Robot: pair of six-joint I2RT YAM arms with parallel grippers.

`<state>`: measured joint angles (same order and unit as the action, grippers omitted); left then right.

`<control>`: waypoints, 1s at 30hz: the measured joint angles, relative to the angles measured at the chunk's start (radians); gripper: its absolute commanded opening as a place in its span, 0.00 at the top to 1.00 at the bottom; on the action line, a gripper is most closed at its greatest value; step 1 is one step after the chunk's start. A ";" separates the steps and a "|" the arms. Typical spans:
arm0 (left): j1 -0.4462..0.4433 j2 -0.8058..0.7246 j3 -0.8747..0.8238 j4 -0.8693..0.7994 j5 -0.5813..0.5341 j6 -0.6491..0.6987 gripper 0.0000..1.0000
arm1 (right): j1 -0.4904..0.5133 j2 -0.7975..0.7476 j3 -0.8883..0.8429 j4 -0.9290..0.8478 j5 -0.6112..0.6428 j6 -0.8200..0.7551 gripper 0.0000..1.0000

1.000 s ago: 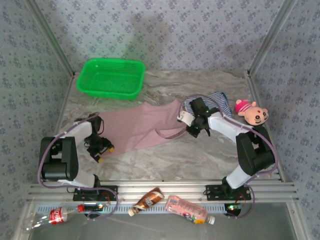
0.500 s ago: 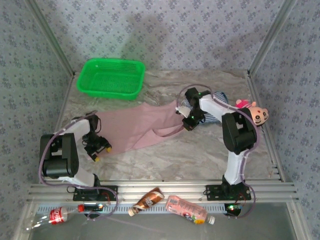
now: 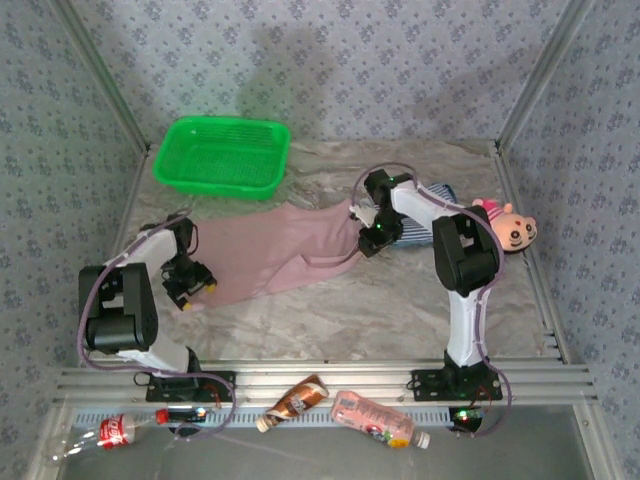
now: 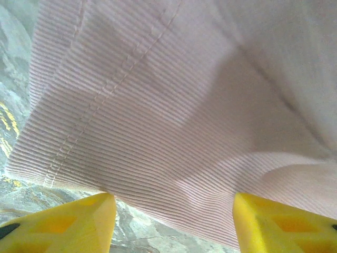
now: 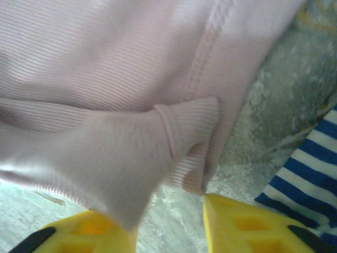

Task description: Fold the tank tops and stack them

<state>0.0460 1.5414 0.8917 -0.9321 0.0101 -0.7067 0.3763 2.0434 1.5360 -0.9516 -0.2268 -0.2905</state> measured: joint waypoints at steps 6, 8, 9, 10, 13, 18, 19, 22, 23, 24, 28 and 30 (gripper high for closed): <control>0.000 0.000 0.045 -0.019 -0.004 0.002 0.40 | -0.006 -0.027 0.014 0.015 -0.113 0.087 0.62; 0.000 0.000 0.051 -0.016 -0.004 0.010 0.40 | -0.005 -0.027 0.031 0.012 -0.122 0.104 0.63; 0.000 0.000 0.051 -0.013 -0.004 0.017 0.40 | -0.003 -0.027 0.042 0.009 -0.122 0.110 0.63; 0.002 0.001 0.051 -0.010 -0.004 0.023 0.40 | -0.001 -0.027 0.048 0.011 -0.123 0.112 0.64; 0.023 0.024 0.051 0.008 -0.004 0.045 0.40 | 0.002 -0.041 0.042 0.038 -0.142 0.126 0.67; 0.077 0.094 0.050 0.045 -0.029 0.071 0.42 | 0.011 -0.077 -0.031 0.129 -0.201 0.171 0.69; 0.086 0.095 0.050 0.046 -0.035 0.071 0.42 | 0.013 -0.077 -0.042 0.141 -0.208 0.175 0.69; 0.107 0.095 0.050 0.047 -0.057 0.071 0.43 | 0.019 -0.072 -0.062 0.184 -0.216 0.195 0.70; 0.109 0.095 0.050 0.047 -0.062 0.072 0.43 | 0.022 -0.069 -0.062 0.200 -0.216 0.198 0.71; 0.109 0.095 0.050 0.048 -0.066 0.075 0.44 | 0.025 -0.064 -0.062 0.220 -0.215 0.201 0.71; 0.112 0.102 0.046 0.059 -0.072 0.083 0.45 | 0.030 -0.034 -0.074 0.273 -0.196 0.205 0.72; 0.119 0.105 0.045 0.062 -0.071 0.088 0.46 | 0.030 -0.018 -0.095 0.279 -0.166 0.205 0.74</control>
<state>0.1650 1.6459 0.9367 -0.8700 -0.0612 -0.6189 0.4065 2.0258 1.4410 -0.6724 -0.3927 -0.0853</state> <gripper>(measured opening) 0.552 0.277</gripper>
